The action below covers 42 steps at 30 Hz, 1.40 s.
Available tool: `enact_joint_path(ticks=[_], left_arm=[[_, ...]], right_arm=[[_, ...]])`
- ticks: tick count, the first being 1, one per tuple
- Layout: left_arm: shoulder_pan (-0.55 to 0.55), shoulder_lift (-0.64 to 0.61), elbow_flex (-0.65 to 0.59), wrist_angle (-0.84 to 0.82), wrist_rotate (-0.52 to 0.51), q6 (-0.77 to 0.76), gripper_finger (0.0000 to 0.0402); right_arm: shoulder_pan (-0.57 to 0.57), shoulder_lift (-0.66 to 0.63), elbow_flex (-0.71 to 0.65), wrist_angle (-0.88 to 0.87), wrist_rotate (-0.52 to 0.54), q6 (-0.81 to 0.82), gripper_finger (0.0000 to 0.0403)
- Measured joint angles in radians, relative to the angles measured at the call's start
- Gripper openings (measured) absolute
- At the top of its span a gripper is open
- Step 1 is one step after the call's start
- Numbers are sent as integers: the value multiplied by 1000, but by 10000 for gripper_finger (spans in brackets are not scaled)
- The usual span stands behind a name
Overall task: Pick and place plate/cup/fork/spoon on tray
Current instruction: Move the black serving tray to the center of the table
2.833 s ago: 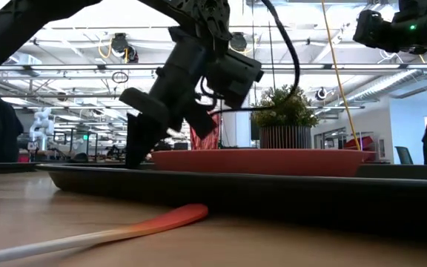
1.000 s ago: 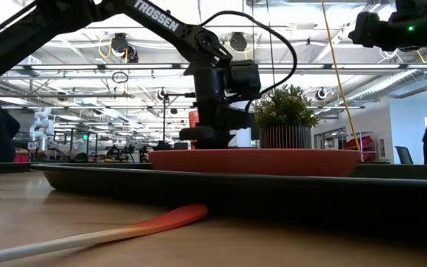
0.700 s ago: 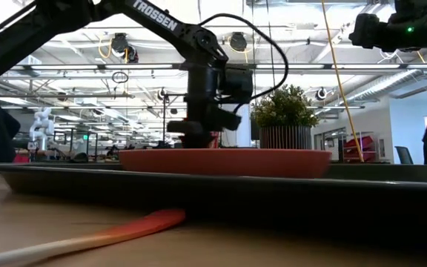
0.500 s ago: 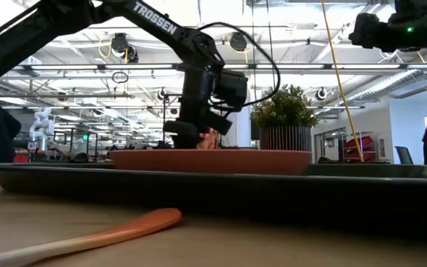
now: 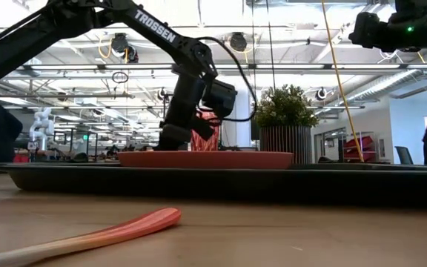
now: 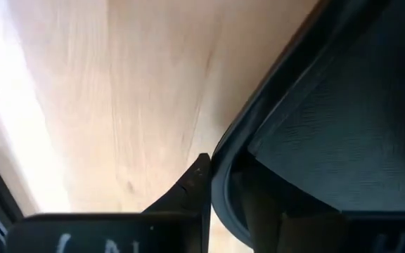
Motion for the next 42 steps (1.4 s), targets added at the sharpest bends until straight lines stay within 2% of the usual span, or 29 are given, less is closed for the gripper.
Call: enact_joint_path(ticks=[3, 8, 17, 22, 28, 33, 37, 42], left_arm=[[4, 0, 0, -47, -10, -91, 42], [5, 0, 0, -110, 10, -148, 5], [-10, 4, -3, -197, 144, -168, 3], [-13, 3, -2, -194, 115, -132, 23], [-27, 3, -1, -161, 96, 50, 45], [-35, 2, -1, -180, 20, 141, 44], [-37, 1, 0, -232, -53, 149, 44], [-43, -45, 7, -225, -49, 136, 44]], right_arm=[[0, 0, 0, -1, 3, 0, 123], [0, 0, 0, -19, 4, 20, 123], [0, 0, 0, -19, 2, 14, 123], [0, 0, 0, -7, 1, 13, 123], [0, 0, 0, 28, 0, -10, 123], [0, 0, 0, 43, -3, -32, 123], [0, 0, 0, 57, -3, -49, 123], [0, 0, 0, 58, -3, -51, 123]])
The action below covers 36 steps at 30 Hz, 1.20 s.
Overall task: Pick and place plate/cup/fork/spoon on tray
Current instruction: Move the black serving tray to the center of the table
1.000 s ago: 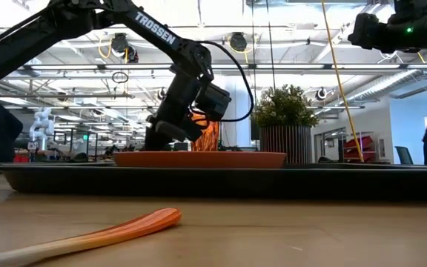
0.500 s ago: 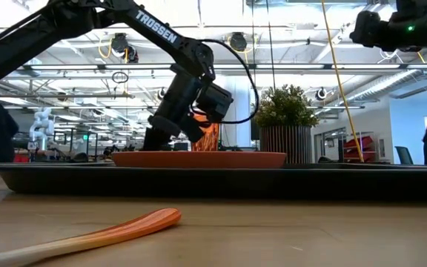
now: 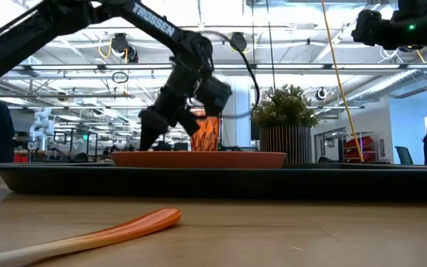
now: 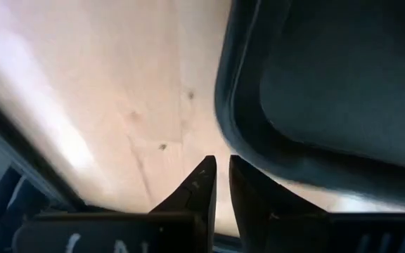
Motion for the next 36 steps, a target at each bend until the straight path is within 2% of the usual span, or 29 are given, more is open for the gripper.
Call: enact_joint_path(ticks=[6, 8, 11, 14, 21, 25, 30, 36], left_arm=[[-15, -66, 46, 11, 4, -14, 44], [-17, -91, 55, 74, 8, -15, 45], [-21, -99, 55, 218, 114, -10, 55], [-29, -97, 55, 296, 187, 15, 83], [-30, -87, 34, 289, 150, 78, 180], [-9, -87, -1, 309, 155, 87, 211], [4, -87, -93, 383, 159, 127, 210], [8, -87, -191, 442, 150, 150, 179]], right_arm=[[0, 0, 0, 2, -9, 9, 123], [0, 0, 0, 2, -21, 18, 123], [0, 0, 0, 2, -25, 33, 123], [0, 0, 0, 1, -24, 33, 123], [0, 0, 0, -3, -23, 26, 123], [0, 0, 0, -9, -21, 24, 123], [0, 0, 0, -17, -21, 29, 123], [0, 0, 0, -17, -20, 25, 123]])
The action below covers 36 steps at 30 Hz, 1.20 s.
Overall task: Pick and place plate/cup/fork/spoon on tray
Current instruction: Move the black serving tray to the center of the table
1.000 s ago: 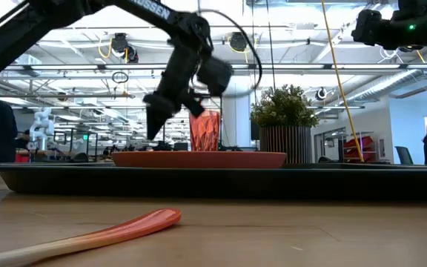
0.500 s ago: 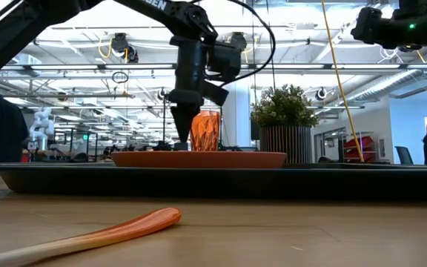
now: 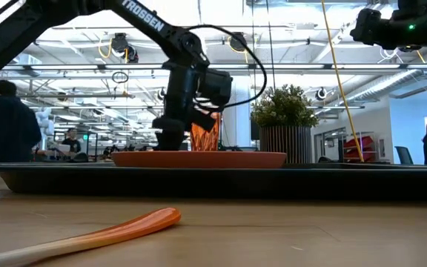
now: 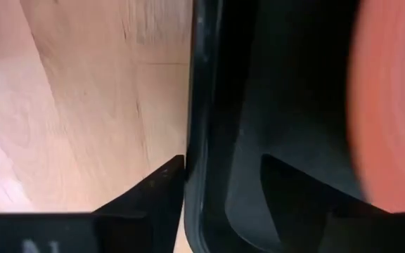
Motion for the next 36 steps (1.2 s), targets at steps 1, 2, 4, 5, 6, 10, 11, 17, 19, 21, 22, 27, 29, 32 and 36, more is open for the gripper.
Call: enact_joint_path(ticks=[1, 2, 4, 5, 6, 10, 11, 17, 19, 21, 22, 27, 29, 32, 36], left_arm=[[4, 0, -13, 6, 0, -10, 171], [8, 0, -26, 9, 0, -24, 161], [17, -3, -43, 11, 1, -58, 136], [22, -3, -47, 8, 1, -73, 122], [26, -5, -50, 3, 3, -87, 107], [39, -7, -50, -24, 39, -114, 65], [40, -7, -50, -25, 48, -117, 65], [39, -5, -51, -43, 57, -127, 77], [39, -4, -52, -41, 53, -119, 91], [38, -3, -52, -40, 41, -108, 99], [37, -2, -52, -38, 35, -101, 100], [38, -2, -53, -12, 0, -54, 94], [38, -2, -53, -8, -2, -36, 89], [38, -2, -53, -5, -2, -13, 81], [33, -3, -52, -2, -2, 36, 75]], right_arm=[[0, 0, 0, 0, 0, 0, 123], [0, 0, 0, 0, 0, 0, 123], [0, 0, 0, 0, 0, 0, 123], [0, 0, 0, 0, 0, 0, 123], [0, 0, 0, 0, 0, 0, 123], [0, 0, 0, 0, 1, 0, 123], [0, 0, 0, 0, 1, 0, 123], [0, 0, 0, -11, 1, -1, 123], [0, 0, 0, -11, 1, -1, 123], [0, 0, 0, -11, 1, -2, 123], [0, 0, 0, -11, 1, -2, 123], [0, 0, 0, -11, 1, -2, 123], [0, 0, 0, -11, 1, -2, 123], [0, 0, 0, -11, 1, -2, 123], [0, 0, 0, -11, 1, -2, 123]])
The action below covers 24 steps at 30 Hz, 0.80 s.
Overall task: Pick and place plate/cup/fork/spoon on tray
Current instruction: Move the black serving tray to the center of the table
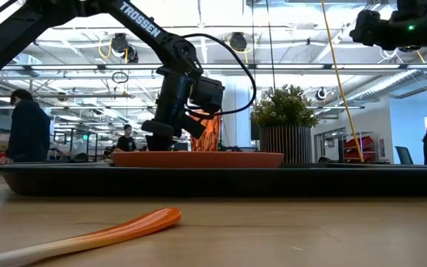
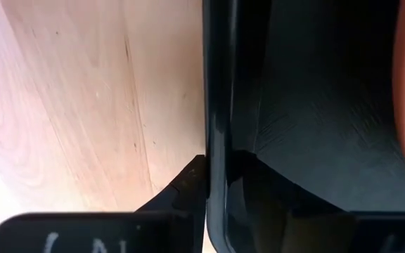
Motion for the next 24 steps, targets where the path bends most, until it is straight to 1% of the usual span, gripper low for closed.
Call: enact_joint_path(ticks=[7, 19, 22, 24], left_arm=[[-17, 0, 1, 7, -8, 31, 73], [-22, 0, 1, 4, 14, -20, 72], [-22, 1, 1, 2, 14, -51, 86], [-26, 2, 0, 4, -15, -99, 106]], right_arm=[[0, 0, 0, 0, 0, 0, 123], [0, 0, 0, -3, 0, 0, 123], [0, 0, 0, -4, 0, 0, 123], [0, 0, 0, -4, 0, 0, 123]])
